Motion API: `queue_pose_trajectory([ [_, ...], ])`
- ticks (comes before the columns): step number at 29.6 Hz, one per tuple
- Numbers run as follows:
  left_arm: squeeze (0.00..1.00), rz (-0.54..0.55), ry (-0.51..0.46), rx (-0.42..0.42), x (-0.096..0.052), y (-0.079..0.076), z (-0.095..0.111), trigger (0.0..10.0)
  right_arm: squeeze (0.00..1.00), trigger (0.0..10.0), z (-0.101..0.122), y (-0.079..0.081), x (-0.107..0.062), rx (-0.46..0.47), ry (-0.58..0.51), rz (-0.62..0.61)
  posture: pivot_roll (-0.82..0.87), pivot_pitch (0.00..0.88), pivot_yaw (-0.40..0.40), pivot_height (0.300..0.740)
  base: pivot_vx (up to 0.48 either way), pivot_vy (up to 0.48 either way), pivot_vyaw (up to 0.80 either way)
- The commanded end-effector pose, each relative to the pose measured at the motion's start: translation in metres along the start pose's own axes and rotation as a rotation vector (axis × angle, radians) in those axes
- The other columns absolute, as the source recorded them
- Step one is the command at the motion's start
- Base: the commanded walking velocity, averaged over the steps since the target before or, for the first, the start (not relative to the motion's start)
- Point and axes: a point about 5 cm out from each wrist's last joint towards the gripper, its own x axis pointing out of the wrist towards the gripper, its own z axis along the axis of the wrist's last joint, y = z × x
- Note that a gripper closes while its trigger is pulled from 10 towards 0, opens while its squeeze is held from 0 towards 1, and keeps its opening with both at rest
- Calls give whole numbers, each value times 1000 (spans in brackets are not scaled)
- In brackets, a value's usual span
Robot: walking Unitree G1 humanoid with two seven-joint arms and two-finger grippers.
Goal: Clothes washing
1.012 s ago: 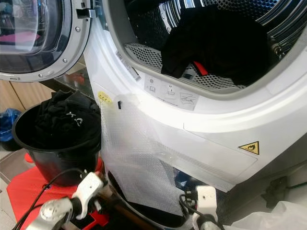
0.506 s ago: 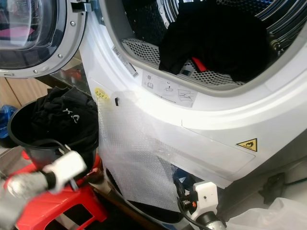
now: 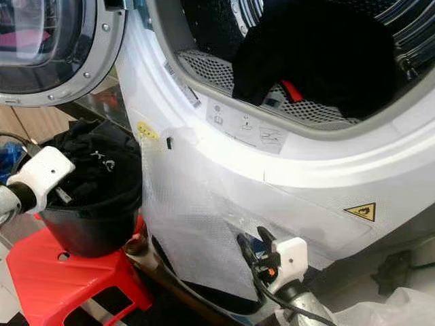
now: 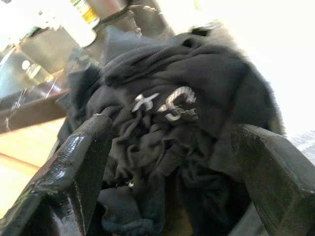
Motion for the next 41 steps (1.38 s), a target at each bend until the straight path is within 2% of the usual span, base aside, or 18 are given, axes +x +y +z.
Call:
queue_pose_trajectory([
  [1, 0, -9, 3, -36, 6, 0, -4, 10000, 0, 10000, 16, 3, 1, -8, -40, 40, 174, 211, -145, 740, 0, 0, 0],
  [6, 0, 21, 44, -82, 22, 10, -11, 10000, 0, 10000, 38, 2, -3, -13, -84, 91, 145, 215, -150, 740, 0, 0, 0],
  [10, 0, 26, 53, -83, 25, 13, -12, 10000, 0, 10000, 43, 2, -7, -10, -84, 116, 135, 216, -151, 740, 0, 0, 0],
  [12, 0, 65, 76, -68, 32, 26, -11, 10000, 0, 10000, 46, 13, -18, -35, -34, 239, 89, 230, -155, 740, 0, 0, 0],
  [15, 0, 95, 79, -59, 37, 35, -9, 10000, 0, 10000, 49, 21, -23, -49, -3, 308, 64, 239, -161, 740, 0, 0, 0],
  [18, 0, 142, 79, -68, 36, 47, -9, 10000, 0, 10000, 59, 29, -19, -61, -24, 342, 45, 248, -170, 740, 0, 0, 0],
  [20, 0, 149, 78, -73, 35, 49, -9, 10000, 0, 10000, 62, 31, -17, -62, -31, 346, 45, 248, -170, 740, 0, 0, 0],
  [22, 0, 164, 56, -91, 33, 58, -10, 10000, 0, 10000, 78, 33, -13, -77, -79, 346, 32, 264, -187, 740, 0, 0, 0],
  [24, 0, 165, 52, -92, 32, 59, -9, 10000, 0, 10000, 81, 33, -12, -80, -86, 346, 32, 264, -187, 740, 0, 0, 0],
  [25, 0, 155, 34, -117, 33, 61, -10, 10000, 0, 10000, 92, 35, -11, -97, -107, 358, 19, 273, -205, 740, 0, 0, 0],
  [28, 0, 148, 19, -133, 35, 61, -10, 10000, 0, 10000, 101, 36, -7, -132, -121, 366, 6, 278, -218, 740, 0, 0, 0],
  [29, 0, 148, 19, -133, 35, 61, -10, 10000, 0, 10000, 101, 36, -7, -132, -121, 366, 6, 278, -218, 740, 0, 0, 0],
  [31, 0, 147, 8, -124, 39, 59, -9, 10000, 0, 10000, 103, 40, 1, -191, -92, 390, -11, 281, -239, 740, 0, 0, 0],
  [41, 0, 130, -55, -138, 44, 63, 3, 10000, 0, 10000, 104, 39, 3, -234, -46, 393, -47, 310, -284, 740, 0, 0, 0],
])
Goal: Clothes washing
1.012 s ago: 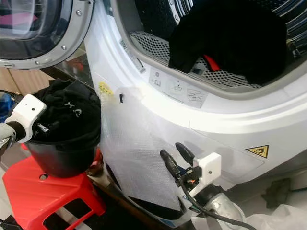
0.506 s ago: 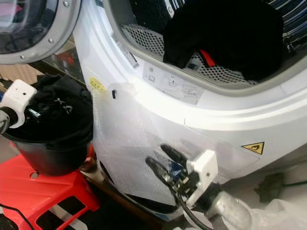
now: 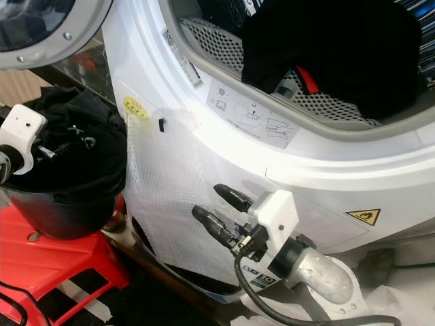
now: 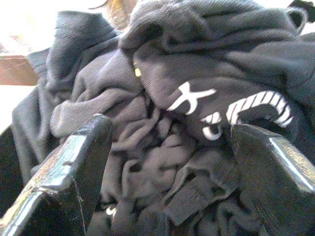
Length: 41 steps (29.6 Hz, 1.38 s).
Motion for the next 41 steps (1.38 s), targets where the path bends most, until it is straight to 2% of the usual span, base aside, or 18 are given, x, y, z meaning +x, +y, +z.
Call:
queue_pose_trajectory([
  [1, 0, -37, -28, -1, 2, -3, 5, 10000, 0, 10000, 1, -2, -6, -11, 26, -21, -52, 313, -288, 740, 0, 0, 0],
  [4, 0, -54, -31, -11, 4, -3, 7, 10000, 0, 10000, 2, -4, -9, -18, 37, -38, -65, 316, -290, 740, 0, 0, 0],
  [10, 0, -171, -83, -22, 8, -13, 16, 10000, 0, 10000, 10, -9, -16, -34, 37, -81, -111, 317, -295, 740, 0, 0, 0],
  [13, 0, -116, -102, -11, 10, -4, 28, 10000, 0, 10000, 15, -9, -19, -40, 31, -102, -131, 318, -293, 740, 0, 0, 0],
  [16, 0, -100, -138, -54, 11, 1, 38, 10000, 0, 10000, 17, -9, -22, -44, 31, -113, -144, 321, -291, 740, 0, 0, 0],
  [19, 0, -111, -152, -154, 13, 2, 43, 10000, 0, 10000, 20, -9, -24, -47, 30, -123, -156, 324, -291, 740, 0, 0, 0],
  [20, 0, -141, -131, -198, 14, -2, 39, 10000, 0, 10000, 22, -9, -25, -51, 27, -129, -167, 326, -293, 740, 0, 0, 0],
  [23, 0, -132, -77, -221, 15, -4, 33, 10000, 0, 10000, 25, -9, -25, -55, 26, -133, -184, 330, -295, 740, 0, 0, 0],
  [25, 0, -154, -27, -280, 16, -9, 25, 10000, 0, 10000, 29, -8, -27, -59, 22, -138, -199, 334, -296, 740, 0, 0, 0],
  [29, 0, -202, 2, -372, 17, -17, 17, 10000, 0, 10000, 34, -7, -30, -65, 19, -151, -218, 344, -299, 740, 0, 0, 0],
  [32, 0, -248, 38, -411, 18, -26, 11, 10000, 0, 10000, 37, -7, -32, -65, 18, -160, -223, 346, -298, 740, 0, 0, 0],
  [36, 0, -253, 69, -411, 18, -31, 5, 10000, 0, 10000, 38, -6, -32, -65, 17, -167, -226, 347, -294, 740, 0, 0, 0],
  [38, 0, -239, 97, -426, 17, -33, -1, 4196, 0, 10000, 39, -6, -32, -62, 16, -174, -227, 346, -289, 740, 0, 0, 0],
  [40, 0, -234, 106, -434, 17, -33, -2, 4196, 0, 10000, 39, -6, -33, -61, 15, -177, -227, 346, -289, 740, 0, 0, 0],
  [41, 0, -214, 116, -443, 16, -31, -5, 0, 0, 10000, 40, -6, -33, -60, 15, -178, -227, 348, -289, 740, 0, 0, 0],
])
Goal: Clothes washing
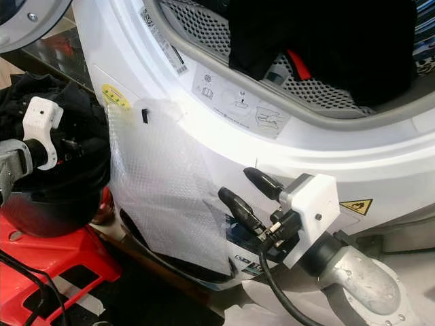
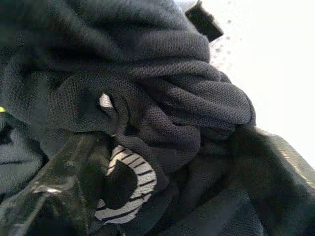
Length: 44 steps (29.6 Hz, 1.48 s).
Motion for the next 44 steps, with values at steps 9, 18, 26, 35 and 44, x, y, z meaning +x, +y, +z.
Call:
queue_pose_trajectory([
  [9, 0, 28, 36, -44, -3, 3, -14, 0, 0, 10000, 6, -2, -4, -18, -5, -16, -213, 342, -291, 740, 0, 0, 0],
  [18, 0, 56, 18, -35, -6, 8, -12, 0, 0, 10000, 6, -2, -1, -11, -15, -17, -197, 332, -290, 740, 0, 0, 0],
  [26, 0, 66, 6, -27, -8, 11, -10, 0, 0, 10000, 6, -2, 1, -8, -21, -16, -181, 322, -285, 740, 0, 0, 0],
  [35, 0, 77, -6, -17, -9, 13, -10, 0, 0, 10000, 5, -2, 4, -5, -31, -15, -160, 319, -276, 740, 0, 0, 0],
  [44, 0, 85, -21, 34, -10, 13, -3, 0, 0, 10000, 3, 0, 12, 10, -63, -21, -105, 309, -239, 740, 0, 0, 0],
])
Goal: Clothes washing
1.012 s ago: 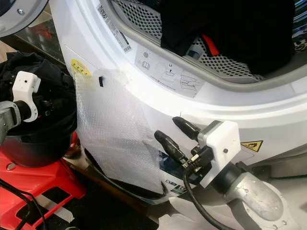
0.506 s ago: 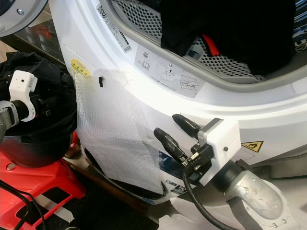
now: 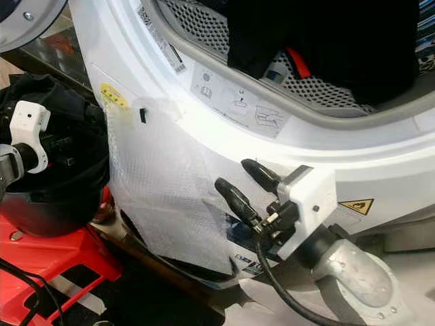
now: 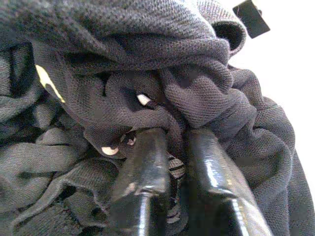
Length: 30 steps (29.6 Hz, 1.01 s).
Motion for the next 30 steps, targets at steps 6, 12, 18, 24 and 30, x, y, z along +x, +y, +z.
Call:
queue_pose_trajectory([
  [6, 0, -5, -30, 38, -1, 0, 6, 0, 0, 10000, -3, 0, 6, 3, -26, -16, -68, 299, -211, 740, 0, 0, 0],
  [12, 0, -72, -123, 120, 3, -9, 24, 0, 0, 10000, -7, 1, 11, 12, -57, -27, -24, 277, -181, 740, 0, 0, 0],
  [18, 0, -265, -338, 399, 8, -53, 62, 10000, 0, 10000, -14, 4, 18, 43, -88, -38, 44, 243, -132, 740, 0, 0, 0],
  [24, 0, -542, -484, 478, -6, -121, 76, 10000, 0, 10000, -23, 9, 27, 63, -111, -38, 101, 210, -91, 740, 0, 0, 0],
  [30, 0, -623, -707, 631, -29, -171, 115, 10000, 0, 10000, -33, 11, 39, 89, -138, -46, 169, 172, -55, 740, 0, 0, 0],
])
